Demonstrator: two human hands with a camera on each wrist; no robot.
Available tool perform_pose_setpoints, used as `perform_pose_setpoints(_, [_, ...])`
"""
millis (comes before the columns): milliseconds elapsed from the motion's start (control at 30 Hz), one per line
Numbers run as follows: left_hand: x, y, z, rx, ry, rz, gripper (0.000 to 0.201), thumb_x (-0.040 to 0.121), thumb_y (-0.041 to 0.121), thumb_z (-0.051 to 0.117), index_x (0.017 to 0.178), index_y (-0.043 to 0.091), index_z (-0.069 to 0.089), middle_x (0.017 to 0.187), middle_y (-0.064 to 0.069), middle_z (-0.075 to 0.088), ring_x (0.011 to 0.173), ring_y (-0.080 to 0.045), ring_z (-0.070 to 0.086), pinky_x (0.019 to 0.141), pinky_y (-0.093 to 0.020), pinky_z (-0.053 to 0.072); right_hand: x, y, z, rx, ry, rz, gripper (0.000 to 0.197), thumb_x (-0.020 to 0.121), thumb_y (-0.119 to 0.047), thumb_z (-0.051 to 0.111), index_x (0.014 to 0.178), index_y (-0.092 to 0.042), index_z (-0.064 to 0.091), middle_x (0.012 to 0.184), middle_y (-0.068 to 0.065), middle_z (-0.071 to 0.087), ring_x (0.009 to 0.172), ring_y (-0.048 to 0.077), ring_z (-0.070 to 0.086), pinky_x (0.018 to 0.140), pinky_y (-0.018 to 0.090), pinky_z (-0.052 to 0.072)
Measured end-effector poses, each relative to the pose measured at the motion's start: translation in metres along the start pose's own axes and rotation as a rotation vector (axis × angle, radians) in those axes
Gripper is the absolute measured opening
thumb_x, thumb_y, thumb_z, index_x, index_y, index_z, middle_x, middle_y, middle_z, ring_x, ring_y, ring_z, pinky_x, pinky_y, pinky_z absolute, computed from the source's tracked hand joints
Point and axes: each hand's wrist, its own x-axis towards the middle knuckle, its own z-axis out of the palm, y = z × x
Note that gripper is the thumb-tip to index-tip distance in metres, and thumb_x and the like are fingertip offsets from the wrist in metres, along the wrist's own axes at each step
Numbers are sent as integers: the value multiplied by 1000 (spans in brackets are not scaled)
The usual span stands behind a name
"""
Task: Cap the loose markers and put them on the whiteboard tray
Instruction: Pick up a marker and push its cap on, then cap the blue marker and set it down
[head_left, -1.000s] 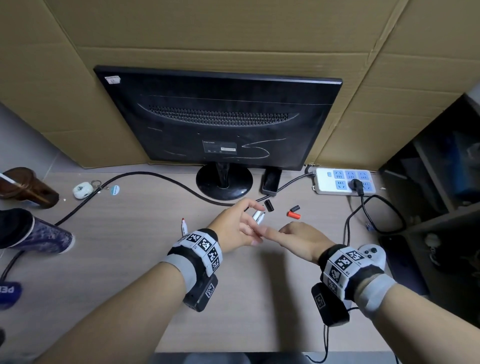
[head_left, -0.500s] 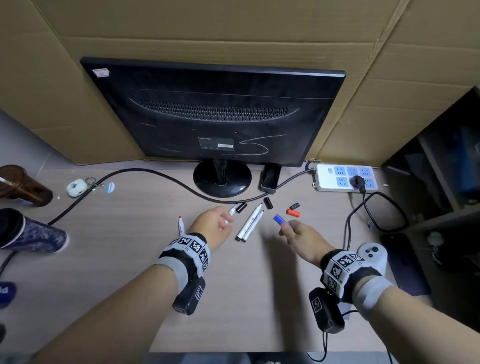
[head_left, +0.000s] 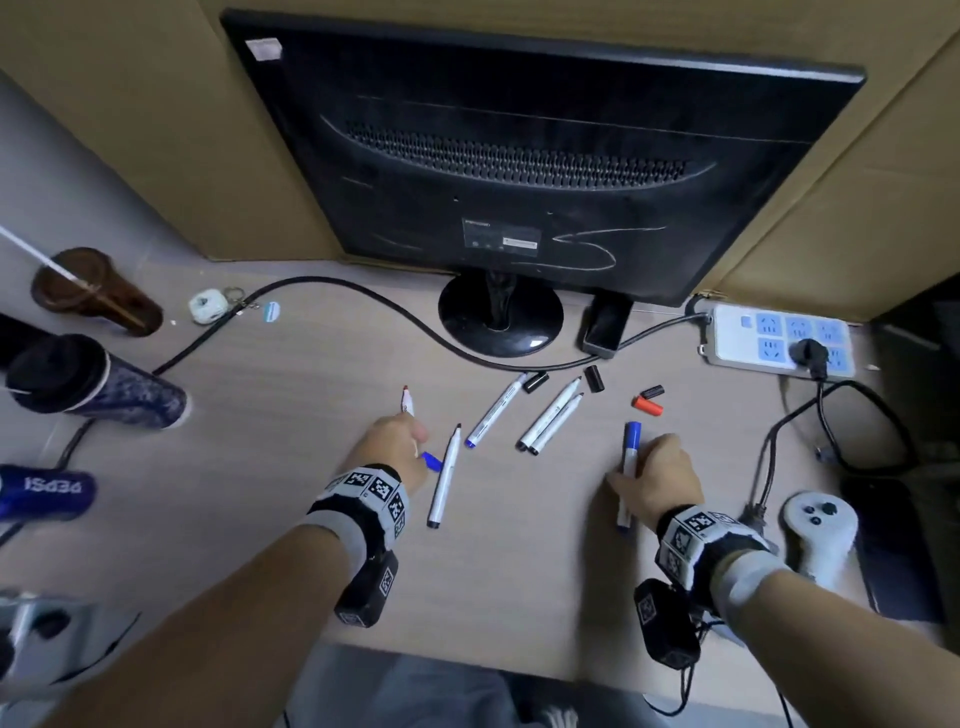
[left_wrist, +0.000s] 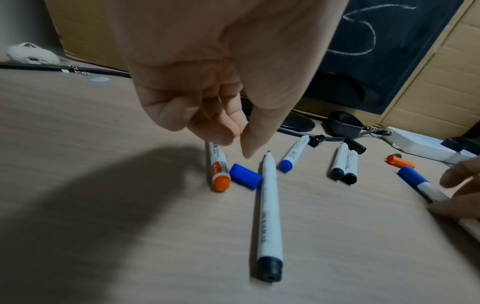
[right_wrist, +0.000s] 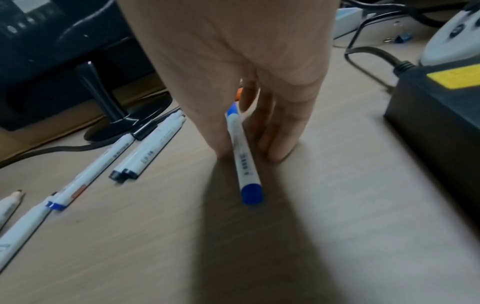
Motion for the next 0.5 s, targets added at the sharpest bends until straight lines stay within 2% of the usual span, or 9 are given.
perform_pose_setpoints(100, [3, -3, 1, 46, -57, 32, 41, 84, 3, 60, 110, 33, 70, 111, 6, 57, 93, -18, 61, 85, -29, 53, -5, -20, -2, 15, 24, -95, 30, 85, -26, 72, 99, -11, 50, 93, 10, 66, 84, 34, 63, 64, 32, 42])
perform_pose_setpoints(167, [4, -4, 2, 77, -60, 59, 42, 85, 3, 61, 110, 37, 69, 113, 8, 52, 97, -17, 61, 89, -32, 55, -10, -38, 0, 2, -55, -184, 19, 86, -31, 70, 88, -18, 56, 79, -3, 67, 81, 27, 65, 67, 29, 42])
perform_pose_setpoints(233, [5, -3, 4, 100, -56, 94, 37, 85, 6, 64, 103, 37, 71, 115, 9, 51, 99, -15, 63, 88, -32, 56, -15, -56, 7, -16, -161, -251, 18, 86, -36, 71, 82, -22, 62, 75, -10, 66, 79, 19, 66, 69, 26, 45])
perform_pose_setpoints(333, [7, -3, 6, 113, -44, 127, 20, 83, 16, 74, 92, 34, 74, 116, 8, 54, 98, -16, 65, 82, -29, 55, -21, -79, 29, -75, -327, -323, 26, 87, -45, 71, 81, -19, 69, 81, -5, 71, 80, 17, 66, 73, 26, 50])
perform_pose_setpoints(433, [9, -8, 8, 124, -50, 138, 11, 85, 25, 78, 92, 32, 75, 120, 8, 55, 99, -16, 65, 79, -25, 50, -29, -98, 51, -92, -436, -338, 30, 91, -43, 69, 82, -14, 73, 81, 2, 73, 78, 19, 66, 73, 26, 52])
perform_pose_setpoints(500, [9, -13, 6, 116, -33, 138, 6, 86, 28, 78, 92, 30, 75, 121, 8, 55, 100, -17, 65, 77, -24, 48, -32, -109, 64, -90, -475, -335, 34, 92, -44, 67, 80, -12, 73, 79, 3, 76, 79, 23, 72, 77, 30, 58])
